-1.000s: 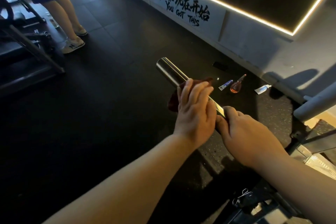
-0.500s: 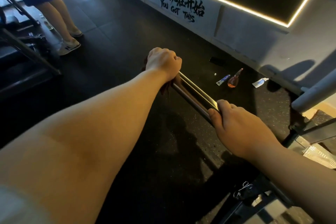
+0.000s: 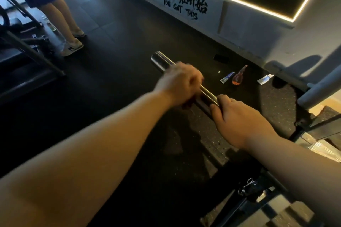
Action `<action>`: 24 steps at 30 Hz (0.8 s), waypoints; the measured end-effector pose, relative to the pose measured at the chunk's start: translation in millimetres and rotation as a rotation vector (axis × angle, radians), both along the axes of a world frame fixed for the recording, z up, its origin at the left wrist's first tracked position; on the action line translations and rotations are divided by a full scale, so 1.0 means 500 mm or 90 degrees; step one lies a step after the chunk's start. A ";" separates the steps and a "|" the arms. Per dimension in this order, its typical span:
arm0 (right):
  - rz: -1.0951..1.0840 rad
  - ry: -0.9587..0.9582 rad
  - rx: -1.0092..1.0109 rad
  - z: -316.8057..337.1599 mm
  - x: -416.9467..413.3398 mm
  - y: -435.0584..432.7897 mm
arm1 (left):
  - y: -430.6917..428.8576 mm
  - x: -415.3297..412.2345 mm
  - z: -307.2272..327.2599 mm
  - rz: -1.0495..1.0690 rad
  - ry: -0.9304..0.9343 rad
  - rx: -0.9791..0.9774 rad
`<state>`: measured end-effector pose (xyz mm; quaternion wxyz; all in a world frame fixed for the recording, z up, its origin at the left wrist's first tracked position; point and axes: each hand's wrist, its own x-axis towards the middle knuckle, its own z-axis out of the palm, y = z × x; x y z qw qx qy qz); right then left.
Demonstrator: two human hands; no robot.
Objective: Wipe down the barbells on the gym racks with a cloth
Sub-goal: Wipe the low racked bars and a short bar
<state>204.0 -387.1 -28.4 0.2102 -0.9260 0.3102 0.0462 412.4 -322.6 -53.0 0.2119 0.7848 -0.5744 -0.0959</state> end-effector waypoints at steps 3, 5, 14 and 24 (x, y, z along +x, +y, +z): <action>-0.003 0.002 -0.013 0.003 0.000 0.002 | -0.025 0.039 0.010 0.151 0.038 0.014; -0.003 0.006 -0.005 0.002 -0.003 0.001 | -0.031 -0.001 0.010 0.196 -0.005 0.024; -0.043 -0.046 0.104 0.007 -0.013 0.006 | 0.077 -0.200 -0.030 0.021 0.080 -0.070; -0.025 0.112 0.002 0.047 -0.243 0.005 | 0.022 -0.231 -0.002 0.172 0.140 -0.071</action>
